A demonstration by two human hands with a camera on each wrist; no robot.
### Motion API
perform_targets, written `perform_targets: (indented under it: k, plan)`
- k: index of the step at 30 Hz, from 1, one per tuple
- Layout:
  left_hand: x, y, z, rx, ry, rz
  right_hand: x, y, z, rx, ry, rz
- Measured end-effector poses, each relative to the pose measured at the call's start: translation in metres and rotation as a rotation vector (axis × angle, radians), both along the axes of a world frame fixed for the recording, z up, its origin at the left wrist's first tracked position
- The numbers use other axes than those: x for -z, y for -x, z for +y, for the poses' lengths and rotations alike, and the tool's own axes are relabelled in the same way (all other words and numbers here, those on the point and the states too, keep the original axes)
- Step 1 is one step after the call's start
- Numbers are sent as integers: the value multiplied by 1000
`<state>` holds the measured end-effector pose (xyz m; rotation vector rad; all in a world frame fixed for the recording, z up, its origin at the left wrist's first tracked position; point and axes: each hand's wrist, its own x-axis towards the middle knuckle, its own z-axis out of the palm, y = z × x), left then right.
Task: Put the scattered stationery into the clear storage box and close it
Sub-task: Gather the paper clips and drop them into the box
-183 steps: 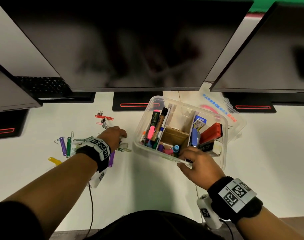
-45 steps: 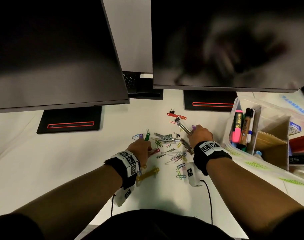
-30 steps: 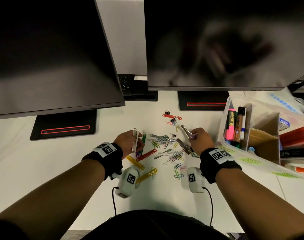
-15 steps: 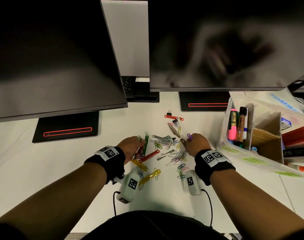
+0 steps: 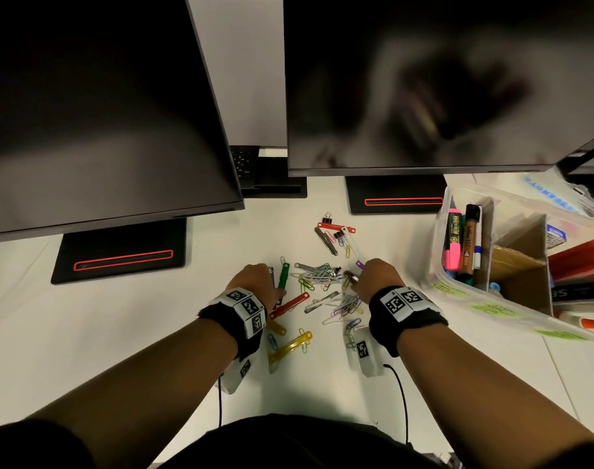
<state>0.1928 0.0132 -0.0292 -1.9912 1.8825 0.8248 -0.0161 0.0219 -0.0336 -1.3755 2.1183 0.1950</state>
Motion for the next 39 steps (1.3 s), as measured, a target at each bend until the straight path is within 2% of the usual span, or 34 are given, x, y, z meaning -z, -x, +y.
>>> perform_targets:
  k: [5,8,11,16,19,23,27,34,37,39]
  plan:
    - [1,10,-2,7,32,30,-9,2,-9,141,170,-141]
    - [2,10,-1,2,19,36,-16,0,-23,191,256,-159]
    - [2,9,0,9,14,28,-14,1,-37,241,222,-134]
    - [3,2,2,7,-21,54,-6,-1,-49,153,123,-58]
    - [-2,-4,2,-64,2,116,-5,-4,-47,165,65,-59]
    - [-15,-6,-3,-65,51,158,-14,-2,-37,181,56,-97]
    - [-28,6,-7,-60,76,194,-40,1,-24,149,158,-188]
    - [-56,50,-9,-47,87,360,-111,31,4,113,291,-517]
    - [-76,80,-5,-56,107,450,-143,75,9,137,340,-470]
    - [-90,100,-2,-30,137,459,-157,110,9,127,395,-313]
